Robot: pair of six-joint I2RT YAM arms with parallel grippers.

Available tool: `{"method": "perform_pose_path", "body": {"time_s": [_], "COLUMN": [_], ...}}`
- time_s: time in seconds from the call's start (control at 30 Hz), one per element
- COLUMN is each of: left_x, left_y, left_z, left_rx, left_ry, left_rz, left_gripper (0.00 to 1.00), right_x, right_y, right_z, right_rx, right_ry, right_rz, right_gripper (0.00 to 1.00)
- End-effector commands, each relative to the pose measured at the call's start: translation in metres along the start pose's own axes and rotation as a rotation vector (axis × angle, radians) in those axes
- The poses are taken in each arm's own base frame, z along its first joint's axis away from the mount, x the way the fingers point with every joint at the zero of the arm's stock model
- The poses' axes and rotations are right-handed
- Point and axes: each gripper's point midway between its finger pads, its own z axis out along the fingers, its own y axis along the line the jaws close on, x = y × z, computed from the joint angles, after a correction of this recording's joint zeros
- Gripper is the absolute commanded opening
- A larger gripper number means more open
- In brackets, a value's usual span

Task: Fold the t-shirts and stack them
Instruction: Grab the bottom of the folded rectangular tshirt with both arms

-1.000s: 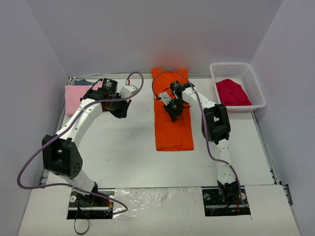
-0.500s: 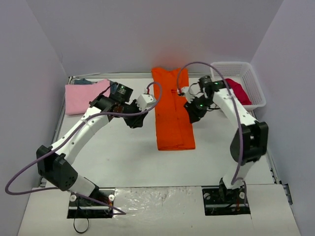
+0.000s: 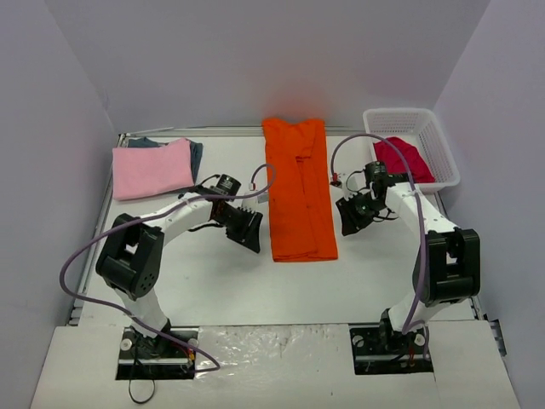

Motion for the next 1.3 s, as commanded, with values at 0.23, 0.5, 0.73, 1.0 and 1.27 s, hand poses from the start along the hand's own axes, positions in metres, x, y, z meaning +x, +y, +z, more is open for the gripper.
{"method": "perform_pose_path", "body": {"time_s": [0.23,0.5,0.73,1.0,1.27], "left_x": [-0.011,-0.014,-0.009,0.004,-0.013], "left_y": [-0.020,-0.017,-0.042,-0.036,-0.019], "left_z": [0.035,0.031,0.036,0.052,0.042], "left_rx": [0.213,-0.001,-0.407,-0.641,-0.809], "left_ry": [-0.095,-0.087,0.023,0.148,0.102], "left_rz": [-0.238,0.060,0.669,0.990,1.063], "left_gripper": [0.36,0.21,0.19,0.20,0.20], "right_x": [0.012,0.012,0.022,0.026,0.028], "right_y": [-0.010,-0.016,-0.027,-0.030,-0.031], "right_z": [0.024,0.021,0.025,0.024,0.025], "right_rx": [-0.047,-0.026,0.005,0.027,0.037], "right_ry": [0.027,0.022,0.053,0.065,0.072], "right_rz": [0.139,0.102,0.118,0.120,0.116], "right_gripper": [0.22,0.23,0.22,0.23,0.24]}}
